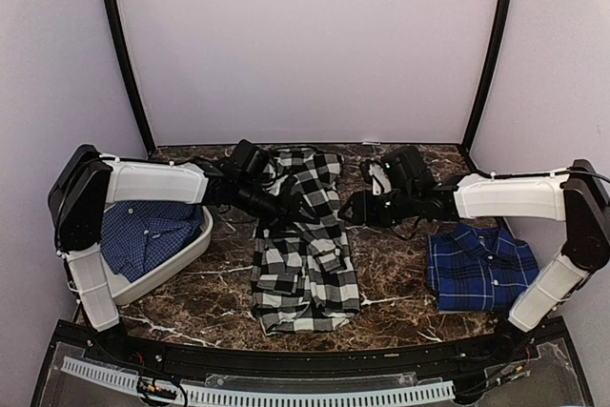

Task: Fold and stack the long sleeve shirts
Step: Fold the sleeve of the rectangle-folded shirt, then adjust the sleeve of the rectangle-folded shirt.

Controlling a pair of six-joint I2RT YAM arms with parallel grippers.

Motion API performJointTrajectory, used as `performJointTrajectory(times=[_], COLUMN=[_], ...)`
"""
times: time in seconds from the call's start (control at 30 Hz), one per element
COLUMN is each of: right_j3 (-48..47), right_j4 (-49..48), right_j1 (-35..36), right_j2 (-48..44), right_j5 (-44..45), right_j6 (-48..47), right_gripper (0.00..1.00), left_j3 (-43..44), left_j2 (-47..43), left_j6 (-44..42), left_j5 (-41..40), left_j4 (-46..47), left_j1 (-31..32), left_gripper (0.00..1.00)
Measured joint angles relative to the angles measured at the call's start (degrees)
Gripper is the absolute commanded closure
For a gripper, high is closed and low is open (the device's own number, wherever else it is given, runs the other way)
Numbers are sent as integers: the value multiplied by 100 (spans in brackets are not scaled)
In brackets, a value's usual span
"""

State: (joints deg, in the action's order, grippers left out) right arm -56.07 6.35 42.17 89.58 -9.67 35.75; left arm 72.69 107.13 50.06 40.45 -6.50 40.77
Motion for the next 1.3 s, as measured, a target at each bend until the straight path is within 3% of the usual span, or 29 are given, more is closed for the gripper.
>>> performJointTrajectory(times=[0.3,0.57,0.7,1.0,1.3], right_j3=[20,-4,-140,-682,-1080], right_j4=[164,656,822,1342,2188], right_j1=[428,1021,1145,1303,1628], right_j2=[170,619,920,1193,1137], right_j5=[144,807,1078,1482,1458], right_j6=[-181,-249,-227,-201,-129], right_gripper=[52,59,65,95,99], left_j3=[-2,-2,-2,-2,-2], left_j2=[-302,-184,-39,-13,-13], left_j6=[-348,-442,-470,-588,-721], left_j5=[-1045,-1329,-1375,-1421,-1416], left_j4=[-393,-387,-387,-389,-387], left_j1=[-116,-293,-304,-345,-391], left_gripper=[45,47,48,49,49])
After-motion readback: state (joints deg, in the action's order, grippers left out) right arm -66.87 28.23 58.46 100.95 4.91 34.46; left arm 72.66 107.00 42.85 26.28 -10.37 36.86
